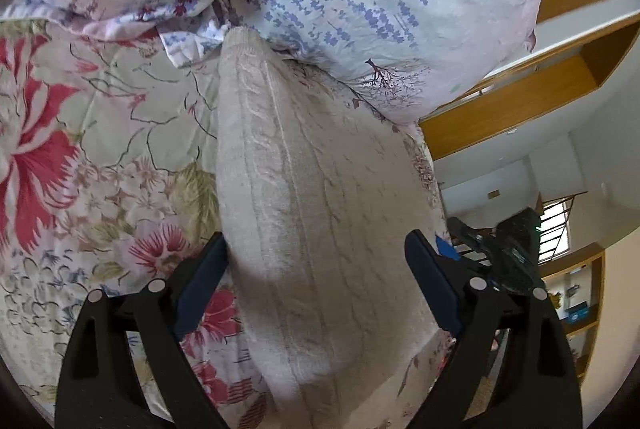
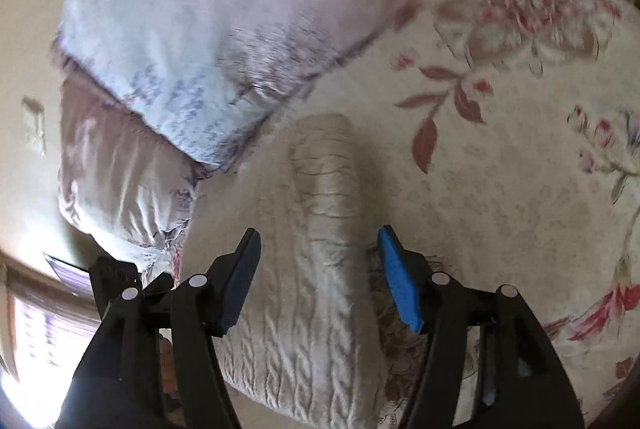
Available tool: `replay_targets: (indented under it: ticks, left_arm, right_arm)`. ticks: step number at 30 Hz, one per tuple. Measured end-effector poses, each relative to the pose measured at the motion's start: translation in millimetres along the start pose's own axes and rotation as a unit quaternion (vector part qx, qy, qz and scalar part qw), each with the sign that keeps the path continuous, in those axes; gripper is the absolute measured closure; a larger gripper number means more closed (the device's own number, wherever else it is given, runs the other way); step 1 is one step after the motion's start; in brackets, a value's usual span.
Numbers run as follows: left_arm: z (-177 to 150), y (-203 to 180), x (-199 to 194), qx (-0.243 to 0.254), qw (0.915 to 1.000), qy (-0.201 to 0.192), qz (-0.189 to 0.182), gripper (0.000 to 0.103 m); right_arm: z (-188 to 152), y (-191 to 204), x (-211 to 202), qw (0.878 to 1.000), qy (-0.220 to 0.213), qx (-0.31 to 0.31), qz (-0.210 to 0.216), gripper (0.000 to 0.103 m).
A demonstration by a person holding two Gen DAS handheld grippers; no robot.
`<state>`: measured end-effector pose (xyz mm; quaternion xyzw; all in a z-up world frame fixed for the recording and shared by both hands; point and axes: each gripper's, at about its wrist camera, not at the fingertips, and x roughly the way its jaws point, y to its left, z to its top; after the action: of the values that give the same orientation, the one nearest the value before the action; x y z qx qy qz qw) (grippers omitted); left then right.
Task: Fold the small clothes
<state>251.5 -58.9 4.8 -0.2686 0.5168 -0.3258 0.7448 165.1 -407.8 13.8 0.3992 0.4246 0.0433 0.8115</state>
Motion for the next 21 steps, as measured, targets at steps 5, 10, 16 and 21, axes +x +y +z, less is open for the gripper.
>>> replay_targets:
  ticks: [5,10,16,21]
  left_arm:
    - [-3,5,3,-0.009,0.9999,0.006,-0.009,0.019]
    - [-4,3,3,-0.003,1.0,0.004,-0.008,0.019]
    - [-4,-4,9,0.012,0.9999,-0.001,-0.002,0.02]
    - [-2,-3,13,0.003,1.0,-0.003,-0.004,0.033]
  right_arm:
    - [8,-9,15,0.999,0.031,0.019,0.013,0.04]
    - [8,-12,29,0.998,0.057,0.015,0.01,0.04]
    - [1,4,41,0.997,0.073,-0.026,0.031,0.041]
    - [-4,11,44,0.996,0.065,-0.049,0.033,0.06]
